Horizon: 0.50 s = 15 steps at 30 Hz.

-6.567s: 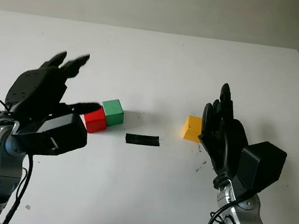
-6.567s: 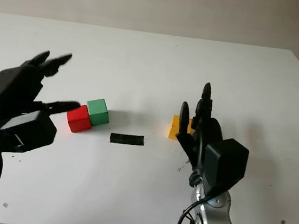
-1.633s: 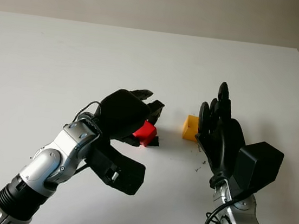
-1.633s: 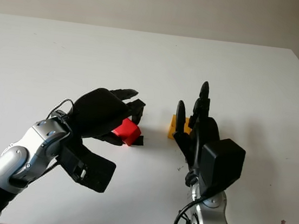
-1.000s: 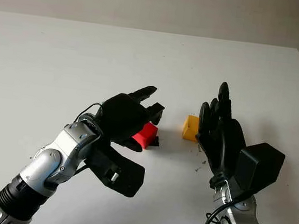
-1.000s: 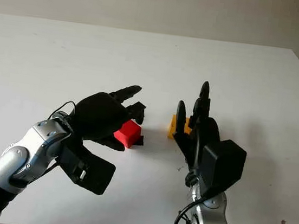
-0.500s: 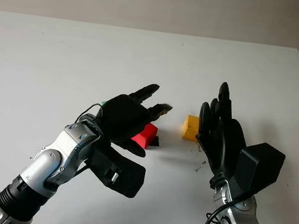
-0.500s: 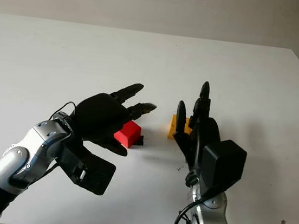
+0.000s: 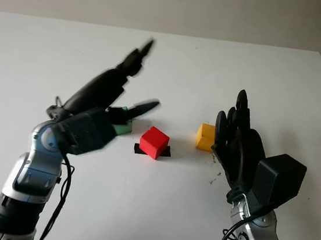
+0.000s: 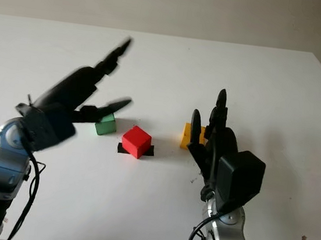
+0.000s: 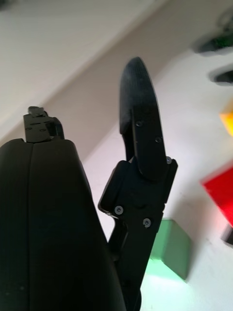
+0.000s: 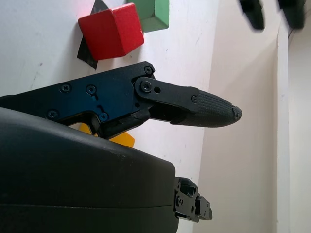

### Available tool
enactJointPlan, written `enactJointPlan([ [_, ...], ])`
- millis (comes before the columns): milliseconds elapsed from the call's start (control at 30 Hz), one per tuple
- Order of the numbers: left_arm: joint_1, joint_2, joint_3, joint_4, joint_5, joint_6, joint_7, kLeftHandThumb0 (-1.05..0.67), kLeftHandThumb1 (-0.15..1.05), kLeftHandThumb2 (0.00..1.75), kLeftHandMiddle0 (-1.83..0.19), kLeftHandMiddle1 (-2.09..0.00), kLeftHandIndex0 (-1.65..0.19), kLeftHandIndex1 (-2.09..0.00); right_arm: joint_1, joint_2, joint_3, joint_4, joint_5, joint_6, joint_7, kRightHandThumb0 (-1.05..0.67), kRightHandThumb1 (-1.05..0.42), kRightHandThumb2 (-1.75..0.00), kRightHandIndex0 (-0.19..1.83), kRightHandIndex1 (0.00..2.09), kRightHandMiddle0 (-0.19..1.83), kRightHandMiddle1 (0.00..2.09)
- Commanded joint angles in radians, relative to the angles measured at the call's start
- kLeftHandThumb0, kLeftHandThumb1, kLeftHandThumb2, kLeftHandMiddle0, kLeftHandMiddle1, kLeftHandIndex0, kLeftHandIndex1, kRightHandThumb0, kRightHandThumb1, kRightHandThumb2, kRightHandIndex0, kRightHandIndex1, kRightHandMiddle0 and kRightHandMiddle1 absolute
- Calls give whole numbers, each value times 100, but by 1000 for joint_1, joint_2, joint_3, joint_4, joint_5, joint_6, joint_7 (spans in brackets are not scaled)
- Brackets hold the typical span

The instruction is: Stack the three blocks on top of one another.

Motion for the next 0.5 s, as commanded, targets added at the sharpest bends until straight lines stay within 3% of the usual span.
enactJointPlan([
  [0, 14, -21, 32, 25, -62, -15, 16, -73, 105, 64, 8, -7, 10, -6, -16, -11, -13, -12, -1, 1, 4, -71, -105, -59, -19, 2, -18, 5],
  [133, 31, -53, 104, 88, -231, -20, 11, -71, 105, 62, 12, -5, 13, -4, -25, -22, -27, -13, 1, 5, 12, -72, -105, -57, -19, 3, -17, 5],
  [333, 73, -68, 124, 144, -289, -83, 46, -69, 105, 69, 11, -6, 11, -6, -46, -62, -33, -17, -35, 9, 21, -74, -105, -53, -18, 4, -15, 6],
  [467, 85, -85, 142, 182, -339, -90, 65, -76, 105, 66, 13, -5, 13, -5, -90, -170, -64, -22, -55, 4, 96, -74, -105, -28, -18, 4, -14, 6],
])
